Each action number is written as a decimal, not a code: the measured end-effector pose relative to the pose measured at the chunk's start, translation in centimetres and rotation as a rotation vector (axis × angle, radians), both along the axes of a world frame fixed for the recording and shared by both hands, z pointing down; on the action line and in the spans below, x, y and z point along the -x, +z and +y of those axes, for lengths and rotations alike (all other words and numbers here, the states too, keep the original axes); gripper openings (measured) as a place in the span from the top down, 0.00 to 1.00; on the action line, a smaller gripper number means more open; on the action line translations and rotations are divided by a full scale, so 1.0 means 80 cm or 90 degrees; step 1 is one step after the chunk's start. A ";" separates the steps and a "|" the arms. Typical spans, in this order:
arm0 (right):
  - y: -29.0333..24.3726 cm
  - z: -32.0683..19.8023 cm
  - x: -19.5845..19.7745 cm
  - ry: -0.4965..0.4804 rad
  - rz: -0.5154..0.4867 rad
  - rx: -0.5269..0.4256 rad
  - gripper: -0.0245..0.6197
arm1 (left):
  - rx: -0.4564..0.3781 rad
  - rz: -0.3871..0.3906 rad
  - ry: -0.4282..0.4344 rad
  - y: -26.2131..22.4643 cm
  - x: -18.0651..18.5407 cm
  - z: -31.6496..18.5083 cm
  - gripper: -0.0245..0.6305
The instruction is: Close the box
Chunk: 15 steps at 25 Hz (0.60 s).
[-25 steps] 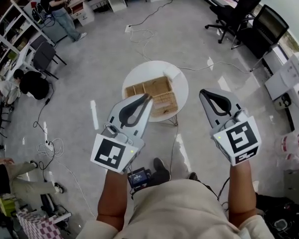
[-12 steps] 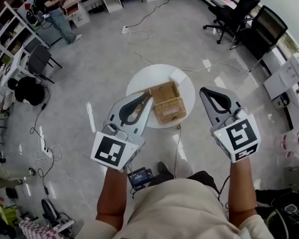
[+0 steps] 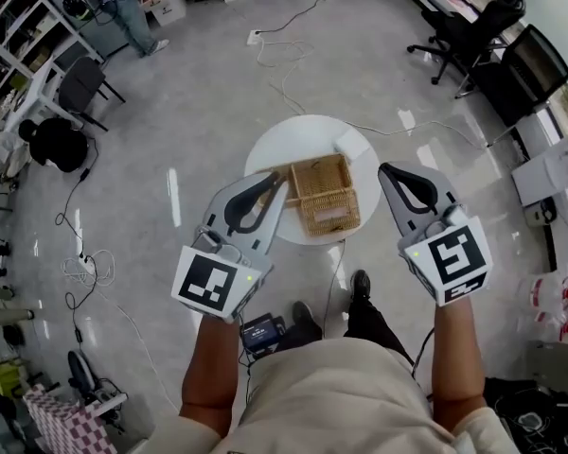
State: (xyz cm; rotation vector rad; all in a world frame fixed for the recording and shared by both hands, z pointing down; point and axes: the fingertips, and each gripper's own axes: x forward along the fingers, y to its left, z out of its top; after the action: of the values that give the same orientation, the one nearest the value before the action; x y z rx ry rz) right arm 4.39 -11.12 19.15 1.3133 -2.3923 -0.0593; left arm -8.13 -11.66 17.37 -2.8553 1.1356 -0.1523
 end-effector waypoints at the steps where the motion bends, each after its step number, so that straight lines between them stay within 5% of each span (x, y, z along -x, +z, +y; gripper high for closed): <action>1: 0.004 -0.008 -0.004 -0.009 -0.002 0.001 0.97 | 0.001 -0.001 -0.012 0.004 -0.003 -0.006 0.91; 15: 0.055 -0.097 -0.022 -0.106 0.009 0.032 0.97 | 0.032 -0.003 -0.125 0.044 -0.009 -0.071 0.91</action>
State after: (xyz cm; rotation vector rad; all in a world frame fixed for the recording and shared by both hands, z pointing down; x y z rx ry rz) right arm 6.18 -18.84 23.52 1.0859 -2.4692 -0.0550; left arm -7.37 -17.31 20.92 -2.7787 1.4305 -0.1988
